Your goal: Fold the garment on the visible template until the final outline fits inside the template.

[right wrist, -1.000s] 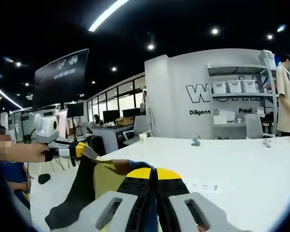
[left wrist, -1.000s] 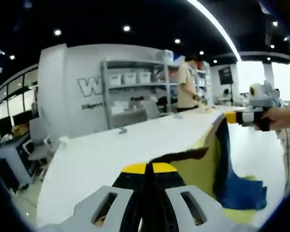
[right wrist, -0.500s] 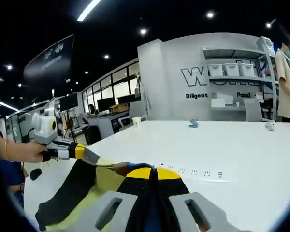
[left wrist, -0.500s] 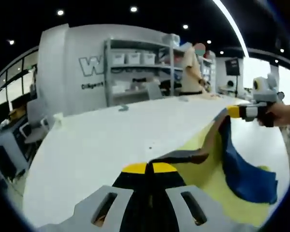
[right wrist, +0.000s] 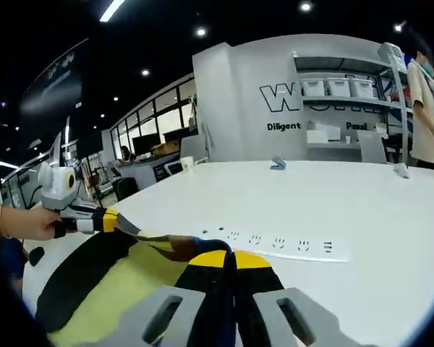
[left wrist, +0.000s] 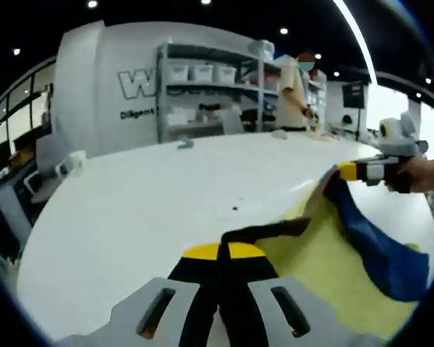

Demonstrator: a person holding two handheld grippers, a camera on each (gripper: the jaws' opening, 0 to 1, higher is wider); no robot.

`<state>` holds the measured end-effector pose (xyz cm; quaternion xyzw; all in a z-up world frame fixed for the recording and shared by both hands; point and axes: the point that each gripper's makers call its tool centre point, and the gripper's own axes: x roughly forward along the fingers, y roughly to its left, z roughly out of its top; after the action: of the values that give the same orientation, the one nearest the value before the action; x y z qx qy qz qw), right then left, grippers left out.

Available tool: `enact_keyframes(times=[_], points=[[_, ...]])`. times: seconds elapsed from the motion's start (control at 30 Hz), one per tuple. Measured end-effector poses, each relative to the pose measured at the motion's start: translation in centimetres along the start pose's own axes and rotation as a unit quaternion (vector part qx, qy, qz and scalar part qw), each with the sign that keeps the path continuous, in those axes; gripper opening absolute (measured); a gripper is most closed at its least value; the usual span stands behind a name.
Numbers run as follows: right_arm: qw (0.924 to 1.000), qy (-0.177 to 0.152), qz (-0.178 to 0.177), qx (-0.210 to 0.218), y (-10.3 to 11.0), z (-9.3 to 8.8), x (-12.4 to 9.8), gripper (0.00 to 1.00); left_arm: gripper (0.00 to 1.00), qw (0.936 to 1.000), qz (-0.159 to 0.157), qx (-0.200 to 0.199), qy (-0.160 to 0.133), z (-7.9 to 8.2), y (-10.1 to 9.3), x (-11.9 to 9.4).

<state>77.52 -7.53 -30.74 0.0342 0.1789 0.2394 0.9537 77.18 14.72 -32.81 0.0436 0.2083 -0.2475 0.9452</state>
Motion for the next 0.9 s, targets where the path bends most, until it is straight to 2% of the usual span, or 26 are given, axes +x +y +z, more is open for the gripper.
enact_keyframes(times=[0.07,0.1,0.17,0.27,0.3,0.33,0.47,0.5,0.6,0.8,0.9], points=[[0.9999,0.005,-0.007,0.004,-0.5,-0.4,0.3,0.00,0.07,0.9999,0.010,0.001,0.002,-0.2,0.2,-0.2],[0.9999,0.010,-0.011,0.007,-0.8,-0.8,0.3,0.00,0.12,0.9994,0.034,-0.004,-0.004,-0.1,0.9,-0.5],[0.9995,0.024,-0.016,0.011,-1.2,-1.6,0.4,0.05,0.20,0.9992,0.037,-0.010,-0.008,0.3,0.9,-0.7],[0.9992,0.034,-0.018,0.008,-1.2,-2.0,0.1,0.08,0.20,0.9991,0.042,-0.003,0.001,-0.1,1.0,-1.0],[0.9992,0.036,-0.015,0.008,-1.0,-2.0,-0.4,0.08,0.21,0.9980,0.059,0.020,0.008,-0.1,1.5,-1.5],[0.9992,0.037,-0.015,0.008,-1.0,-2.0,-0.5,0.09,0.21,0.9976,0.064,0.027,0.009,-0.1,1.7,-1.6],[0.9990,0.041,-0.017,0.000,-1.2,-2.1,-1.2,0.16,0.21,0.9982,0.053,0.027,0.010,-0.1,0.6,-2.8],[0.9989,0.042,-0.018,0.002,-1.1,-2.2,-2.2,0.17,0.20,0.9983,0.050,0.024,0.014,-0.2,0.5,-3.2],[0.9990,0.041,-0.019,-0.001,-1.3,-2.5,-3.0,0.16,0.19,0.9987,0.043,0.017,0.020,-0.7,-0.4,-4.4],[0.9986,0.051,-0.013,-0.001,-0.8,-3.2,-4.6,0.17,0.24,0.9991,0.035,0.002,0.025,-1.7,-1.1,-6.5],[0.9992,0.038,-0.005,0.008,0.1,-2.9,-5.8,0.19,0.28,0.9990,0.039,-0.001,0.023,-2.2,-1.7,-8.1]])
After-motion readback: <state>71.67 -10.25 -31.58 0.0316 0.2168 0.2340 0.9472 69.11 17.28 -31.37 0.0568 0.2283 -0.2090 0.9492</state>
